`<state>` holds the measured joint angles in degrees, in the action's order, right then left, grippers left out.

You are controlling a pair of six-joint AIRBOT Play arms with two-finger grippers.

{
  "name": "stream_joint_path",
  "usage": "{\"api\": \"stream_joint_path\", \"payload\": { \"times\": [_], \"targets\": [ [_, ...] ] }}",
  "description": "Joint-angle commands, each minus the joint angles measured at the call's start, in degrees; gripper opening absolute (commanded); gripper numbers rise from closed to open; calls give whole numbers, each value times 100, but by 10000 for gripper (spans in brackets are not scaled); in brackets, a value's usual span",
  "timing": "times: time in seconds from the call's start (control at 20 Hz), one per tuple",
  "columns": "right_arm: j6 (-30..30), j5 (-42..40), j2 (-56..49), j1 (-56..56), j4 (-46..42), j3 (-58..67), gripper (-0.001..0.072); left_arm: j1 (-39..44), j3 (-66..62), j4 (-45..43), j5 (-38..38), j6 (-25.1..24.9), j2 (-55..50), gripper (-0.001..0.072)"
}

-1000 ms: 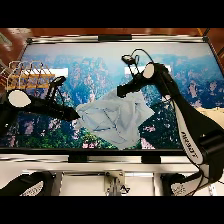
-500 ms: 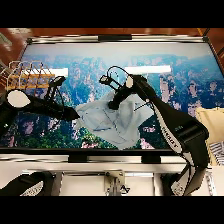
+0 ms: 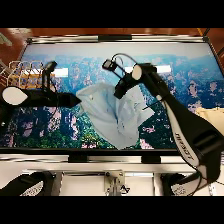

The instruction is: Fold the shirts.

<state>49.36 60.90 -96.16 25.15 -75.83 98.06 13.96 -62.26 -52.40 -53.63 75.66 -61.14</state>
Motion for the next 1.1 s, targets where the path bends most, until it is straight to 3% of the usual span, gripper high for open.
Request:
{"api": "stream_joint_path", "payload": {
  "times": [0.0, 0.05, 0.15, 0.25, 0.35, 0.5, 0.6, 0.85, 1.05],
  "targets": [
    [1255, 22, 1196, -153, -647, 361, 66, 2, -1080, 1355, 573, -28, 0, 55],
    [1740, 39, 1561, -151, -682, 514, 65, 31, -1655, 1696, 422, -243, 4, 56],
    [2704, 144, 2284, -144, -664, 796, 65, 46, -2699, 1558, 55, -387, 4, 55],
    [3512, 507, 2924, -146, -697, 872, 65, -61, -3368, 765, -660, 52, 2, 55],
    [4299, 1462, 3298, -144, -673, 872, 65, -219, -3495, -223, -1777, 448, -4, 55],
    [4988, 3195, 3257, -136, -328, 713, 65, -249, -3244, -1381, -3003, 544, -275, 55],
    [5152, 3504, 3093, 87, -297, 227, 65, -232, -2883, -1405, -2879, 542, -538, 56],
    [5246, 2319, 2114, 597, -752, -1036, 65, 146, -2133, -1410, -2367, 538, -1349, 55],
    [5722, 1095, 1187, 295, -1110, -1040, 65, 199, -1965, -1408, -2634, 535, -1517, 55]
  ]
}}
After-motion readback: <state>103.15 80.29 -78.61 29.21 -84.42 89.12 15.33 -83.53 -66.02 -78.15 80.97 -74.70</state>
